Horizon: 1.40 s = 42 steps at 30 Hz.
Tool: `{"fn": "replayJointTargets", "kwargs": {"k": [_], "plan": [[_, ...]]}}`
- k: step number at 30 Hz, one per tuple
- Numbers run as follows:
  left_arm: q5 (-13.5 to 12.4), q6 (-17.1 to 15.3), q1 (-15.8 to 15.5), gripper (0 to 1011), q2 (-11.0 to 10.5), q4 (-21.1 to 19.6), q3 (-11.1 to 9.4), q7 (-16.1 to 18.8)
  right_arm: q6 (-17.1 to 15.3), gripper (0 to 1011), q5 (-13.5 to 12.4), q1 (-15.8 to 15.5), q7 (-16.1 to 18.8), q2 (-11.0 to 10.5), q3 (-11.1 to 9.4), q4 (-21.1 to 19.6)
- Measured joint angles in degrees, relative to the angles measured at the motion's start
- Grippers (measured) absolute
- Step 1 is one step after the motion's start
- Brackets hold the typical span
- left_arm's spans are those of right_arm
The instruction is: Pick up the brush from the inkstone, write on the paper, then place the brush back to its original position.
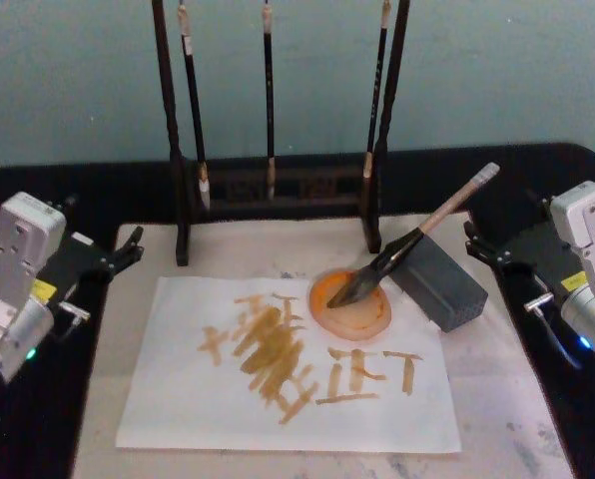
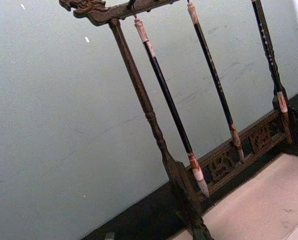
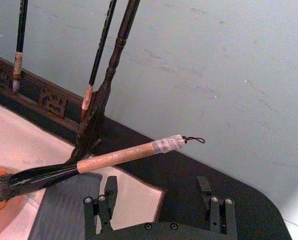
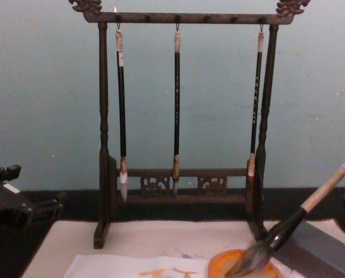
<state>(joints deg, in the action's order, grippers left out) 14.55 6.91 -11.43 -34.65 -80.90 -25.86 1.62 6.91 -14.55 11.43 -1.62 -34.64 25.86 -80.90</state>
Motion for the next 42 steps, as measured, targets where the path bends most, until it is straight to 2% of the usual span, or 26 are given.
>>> {"fn": "replayJointTargets", "kwargs": {"k": [15,21,25,33,35,36,40,42], "plan": [[0.0,0.0,0.0,1010,0.0,0.0,0.0,0.0,0.0,1000,0.0,0.0,0.0,0.1,-0.1,0.0],[0.0,0.0,0.0,1010,0.0,0.0,0.0,0.0,-0.4,1000,0.2,-0.7,0.9,0.5,-1.4,-0.6],[0.0,0.0,0.0,1010,0.0,0.0,0.0,0.0,-1.4,1000,-1.3,-1.8,1.9,0.6,-2.5,-1.8],[0.0,0.0,0.0,1010,0.0,0.0,0.0,0.0,-4.1,1000,-7.1,-5.0,4.6,1.5,-6.0,-5.8],[0.0,0.0,0.0,1010,0.0,0.0,0.0,0.0,-5.2,1000,-9.5,-5.7,5.6,2.1,-7.1,-6.7],[0.0,0.0,0.0,1010,0.0,0.0,0.0,0.0,-6.2,1000,-11.5,-6.0,6.2,2.7,-8.1,-7.1],[0.0,0.0,0.0,1010,0.0,0.0,0.0,0.0,-8.5,1000,-15.6,-6.5,7.5,4.2,-9.8,-7.5],[0.0,0.0,0.0,1010,0.0,0.0,0.0,0.0,-10.4,1000,-18.7,-6.6,8.1,5.5,-11.2,-7.5]]}}
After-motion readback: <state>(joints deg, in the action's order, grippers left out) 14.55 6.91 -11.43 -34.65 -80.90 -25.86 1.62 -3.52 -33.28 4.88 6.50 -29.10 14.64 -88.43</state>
